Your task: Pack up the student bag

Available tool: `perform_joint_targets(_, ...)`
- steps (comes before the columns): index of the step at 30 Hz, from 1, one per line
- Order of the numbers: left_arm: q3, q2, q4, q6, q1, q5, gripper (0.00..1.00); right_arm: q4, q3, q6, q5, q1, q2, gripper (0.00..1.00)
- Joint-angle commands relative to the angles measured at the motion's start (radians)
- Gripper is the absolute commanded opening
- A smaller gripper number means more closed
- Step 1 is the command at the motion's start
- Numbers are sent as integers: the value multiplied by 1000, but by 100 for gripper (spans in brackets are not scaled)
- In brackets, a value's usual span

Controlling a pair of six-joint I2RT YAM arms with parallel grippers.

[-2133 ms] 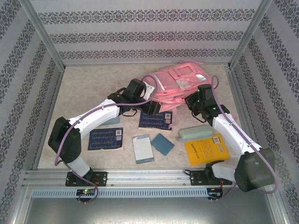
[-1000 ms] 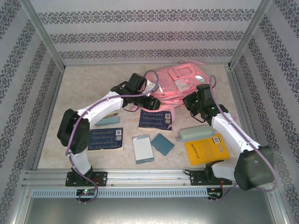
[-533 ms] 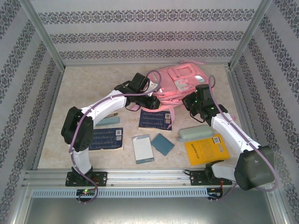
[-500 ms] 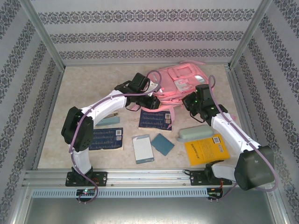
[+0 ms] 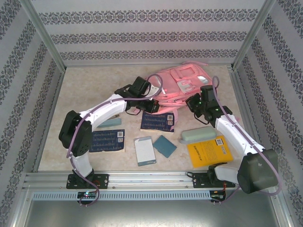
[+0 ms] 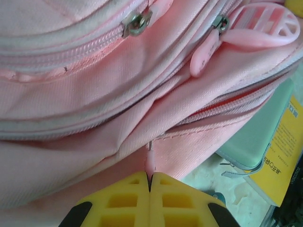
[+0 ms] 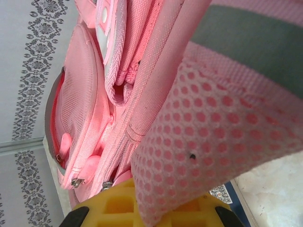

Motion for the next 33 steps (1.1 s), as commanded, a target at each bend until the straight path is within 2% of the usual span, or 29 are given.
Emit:
perform_joint_targets(1,-64,-59,92,-29,3,48,0,60,15,-49,-18,-13,-45,0)
perform_joint_targets(4,-65,-51,121,-48,3,84,0,76,13,-54,-45,-12,-41,0)
perform_joint_targets(11,-59,-36,109,-38,3,81,0,60,17,-79,-48,-13,-49,0)
perform_joint_targets(18,-99,-68,85,-20,3,14,0,-58,44,-145,67,-14,-58,0)
perform_joint_targets(19,-113,-71,97,-29,2,20,0,-63,44,-152,65,-14,-56,4)
perform_joint_targets(25,-207,-63,259,-125,-3,112,0,-143,65,-128,33,6,-66,48)
perform_joint_targets(27,-217,-59,284,-139,-8,120,0,-165,51,-78,13,4,-93,54)
perform_joint_targets(33,-229,-69,331,-171,-15,141,0,-104,-73,149,-81,13,-179,63)
